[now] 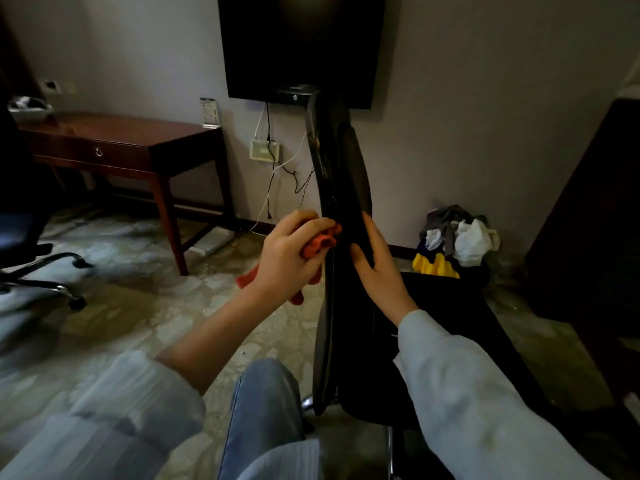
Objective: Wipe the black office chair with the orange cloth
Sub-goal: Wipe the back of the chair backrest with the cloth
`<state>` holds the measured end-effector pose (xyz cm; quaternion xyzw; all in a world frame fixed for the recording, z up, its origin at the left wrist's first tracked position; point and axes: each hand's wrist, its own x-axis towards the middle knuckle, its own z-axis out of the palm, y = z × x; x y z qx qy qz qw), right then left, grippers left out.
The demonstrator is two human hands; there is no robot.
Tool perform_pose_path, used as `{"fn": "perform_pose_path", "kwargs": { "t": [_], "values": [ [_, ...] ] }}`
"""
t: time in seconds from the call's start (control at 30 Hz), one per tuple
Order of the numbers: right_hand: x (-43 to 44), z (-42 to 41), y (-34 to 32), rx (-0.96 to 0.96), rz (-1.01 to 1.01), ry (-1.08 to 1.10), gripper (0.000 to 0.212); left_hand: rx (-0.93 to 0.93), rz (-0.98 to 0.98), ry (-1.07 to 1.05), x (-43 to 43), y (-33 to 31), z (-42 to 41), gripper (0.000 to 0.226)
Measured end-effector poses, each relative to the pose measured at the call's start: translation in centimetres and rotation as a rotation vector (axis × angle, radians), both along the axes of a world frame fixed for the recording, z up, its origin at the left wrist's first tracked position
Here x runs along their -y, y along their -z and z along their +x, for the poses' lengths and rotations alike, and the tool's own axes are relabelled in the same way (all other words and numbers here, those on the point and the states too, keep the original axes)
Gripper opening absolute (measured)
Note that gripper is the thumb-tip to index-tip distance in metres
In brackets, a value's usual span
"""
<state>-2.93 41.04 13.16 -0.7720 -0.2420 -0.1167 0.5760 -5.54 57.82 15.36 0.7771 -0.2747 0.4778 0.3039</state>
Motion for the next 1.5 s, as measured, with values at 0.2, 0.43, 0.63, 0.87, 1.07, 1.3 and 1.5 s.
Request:
{"fn": "perform_pose_path", "kwargs": {
  "t": [0.2,0.43,0.63,0.87,1.07,1.3,1.5],
  "values": [
    [-0.6,1.3,-0.5,0.040,-0.011,0.037,0.052,0.179,0.047,-0.112,-1.1,-4.8,1.0,0.022],
    [-0.6,2.2,-0.3,0.029,-0.069,0.012,0.052,0.072,0.223,-0.158,-1.5,-0.8,0.8,0.024],
    [-1.4,2.7,-0.1,0.114,-0.200,0.123,0.052,0.131,0.038,-0.227,-1.6,-6.6,2.0,0.021],
    [-1.6,3.4,-0.1,0.198,-0.465,0.232,0.059,0.113,0.151,-0.207,-1.1,-1.9,3.0,0.025],
    [-2.0,3.8,0.4,0.321,-0.556,0.343,0.067,0.178,0.167,-0.199,-2.2,-3.0,3.5,0.022],
    [-1.6,3.3,0.4,0.371,-0.526,0.312,0.056,0.161,0.200,-0.120,-2.1,-3.0,3.7,0.021],
    [-1.2,2.6,-0.3,0.312,-0.484,0.283,0.059,0.083,0.103,-0.091,-2.6,-4.1,2.7,0.026]
  ]
}}
